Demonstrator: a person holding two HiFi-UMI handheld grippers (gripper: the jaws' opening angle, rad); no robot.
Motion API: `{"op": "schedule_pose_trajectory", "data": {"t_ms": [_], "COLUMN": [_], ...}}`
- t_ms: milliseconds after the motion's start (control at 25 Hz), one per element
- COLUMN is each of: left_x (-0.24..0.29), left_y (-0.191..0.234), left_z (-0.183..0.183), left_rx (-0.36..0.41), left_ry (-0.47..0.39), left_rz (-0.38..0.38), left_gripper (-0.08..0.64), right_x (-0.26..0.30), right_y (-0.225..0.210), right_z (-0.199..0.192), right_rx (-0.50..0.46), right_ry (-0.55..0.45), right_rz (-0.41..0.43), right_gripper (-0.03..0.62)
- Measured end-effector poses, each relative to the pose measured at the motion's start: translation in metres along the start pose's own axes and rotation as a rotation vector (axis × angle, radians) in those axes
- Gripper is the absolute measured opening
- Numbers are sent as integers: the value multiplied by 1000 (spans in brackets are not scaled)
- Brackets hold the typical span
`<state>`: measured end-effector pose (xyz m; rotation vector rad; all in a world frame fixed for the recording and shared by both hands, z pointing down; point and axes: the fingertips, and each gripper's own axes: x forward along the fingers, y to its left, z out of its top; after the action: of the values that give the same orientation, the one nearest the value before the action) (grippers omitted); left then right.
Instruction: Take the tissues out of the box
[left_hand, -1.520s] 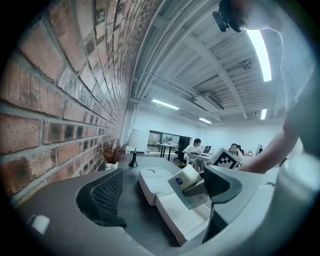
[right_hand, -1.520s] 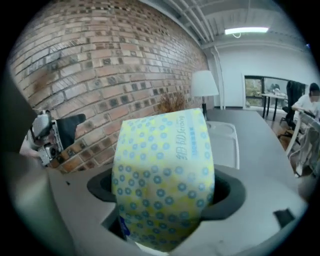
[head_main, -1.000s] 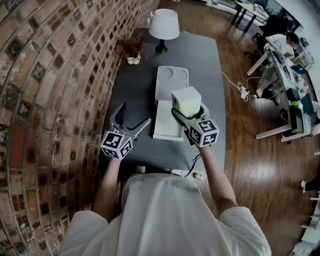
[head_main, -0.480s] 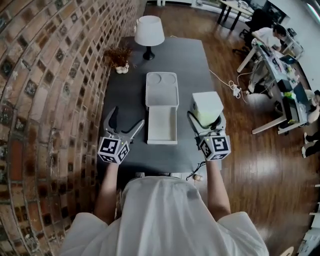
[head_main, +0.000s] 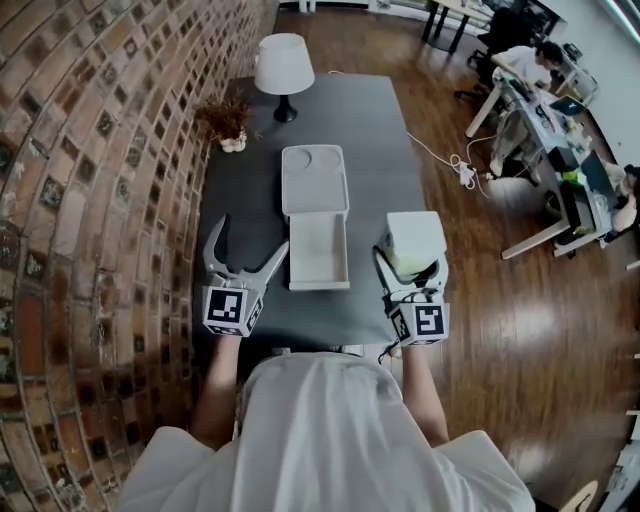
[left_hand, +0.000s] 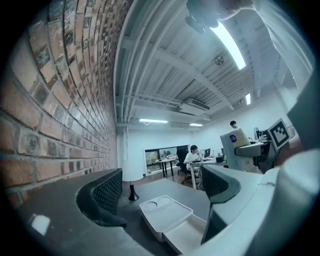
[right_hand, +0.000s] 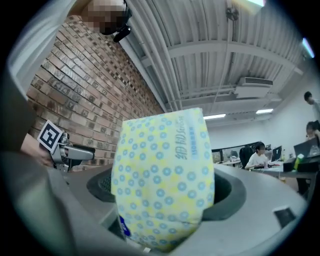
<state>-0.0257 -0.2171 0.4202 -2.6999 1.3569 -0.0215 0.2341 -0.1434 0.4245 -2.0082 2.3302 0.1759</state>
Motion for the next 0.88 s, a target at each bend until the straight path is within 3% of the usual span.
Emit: {"op": "schedule_pose_trajectory", "data": {"t_ms": [320,640,880], "left_x": [-11,-27,-42], "left_y": [10,16,24], "left_z": [7,-10,-30], "left_rx": [-5,20,-61], "left_ry": [-33,-24,-13], "left_rz": [116,203,288], "left_gripper": [482,482,482], "right_x": [-8,-4,-5], "right_y": [8,9,8], "right_z": [-12,-13,-16], "right_rx": [-6,-2,0], "right_ry": [35,50,67], "right_rz": [-35,-58,-73], "right_gripper": [472,472,472]}}
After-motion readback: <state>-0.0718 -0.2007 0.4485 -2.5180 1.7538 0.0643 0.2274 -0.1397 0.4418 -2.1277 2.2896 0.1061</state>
